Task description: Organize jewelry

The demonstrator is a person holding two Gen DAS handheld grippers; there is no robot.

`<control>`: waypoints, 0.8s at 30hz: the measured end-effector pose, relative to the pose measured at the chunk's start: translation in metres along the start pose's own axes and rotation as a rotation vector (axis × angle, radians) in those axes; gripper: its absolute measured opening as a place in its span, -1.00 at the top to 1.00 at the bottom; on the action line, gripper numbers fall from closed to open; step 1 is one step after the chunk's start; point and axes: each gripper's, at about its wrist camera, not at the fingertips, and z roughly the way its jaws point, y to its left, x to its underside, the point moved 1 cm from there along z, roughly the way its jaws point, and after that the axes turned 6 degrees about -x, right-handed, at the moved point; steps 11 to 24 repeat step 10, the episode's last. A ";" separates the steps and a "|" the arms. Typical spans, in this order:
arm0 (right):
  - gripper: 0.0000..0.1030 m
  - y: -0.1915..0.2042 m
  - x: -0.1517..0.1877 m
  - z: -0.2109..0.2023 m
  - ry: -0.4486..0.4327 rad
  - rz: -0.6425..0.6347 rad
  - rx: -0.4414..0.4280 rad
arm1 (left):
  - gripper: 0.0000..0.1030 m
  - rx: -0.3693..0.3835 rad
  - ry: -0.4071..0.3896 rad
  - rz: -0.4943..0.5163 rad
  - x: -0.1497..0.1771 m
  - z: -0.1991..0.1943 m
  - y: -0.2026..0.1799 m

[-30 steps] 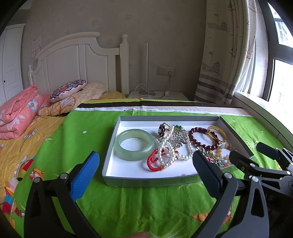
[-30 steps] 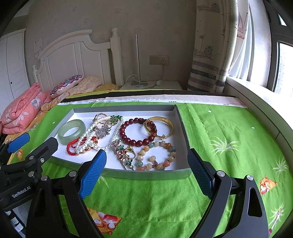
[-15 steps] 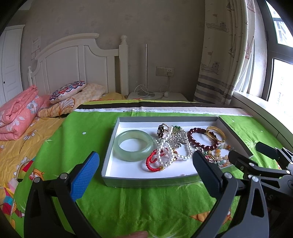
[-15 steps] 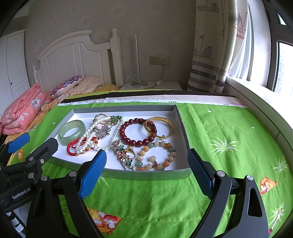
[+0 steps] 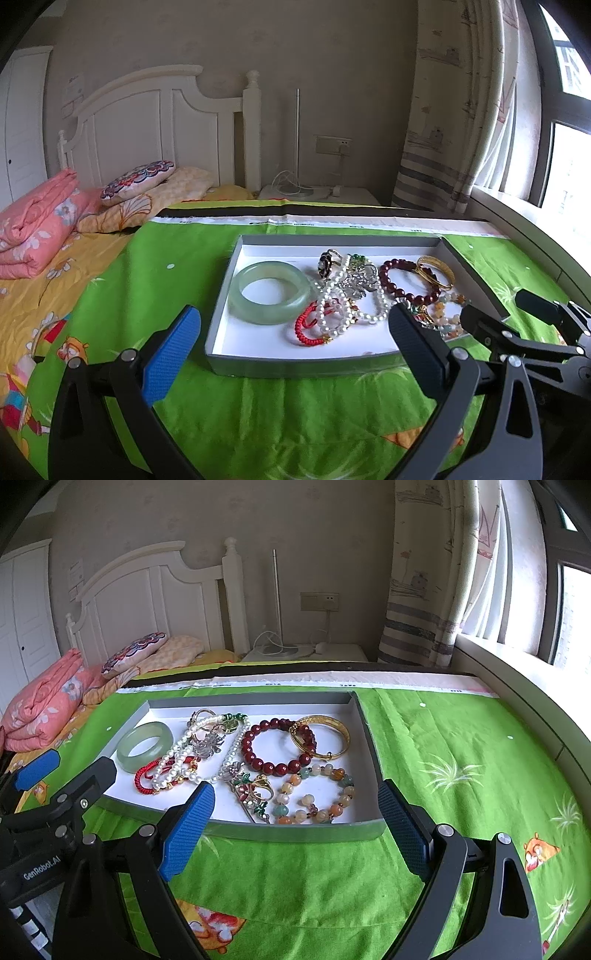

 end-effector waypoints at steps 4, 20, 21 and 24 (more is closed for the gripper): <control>-0.68 0.000 0.000 0.000 0.000 0.001 -0.001 | -0.96 0.012 0.014 -0.029 0.000 0.003 0.005; -0.68 0.000 0.009 0.000 0.071 0.000 -0.010 | -0.96 -0.031 0.087 0.016 0.006 0.006 -0.002; -0.68 0.000 0.009 0.000 0.071 0.000 -0.010 | -0.96 -0.031 0.087 0.016 0.006 0.006 -0.002; -0.68 0.000 0.009 0.000 0.071 0.000 -0.010 | -0.96 -0.031 0.087 0.016 0.006 0.006 -0.002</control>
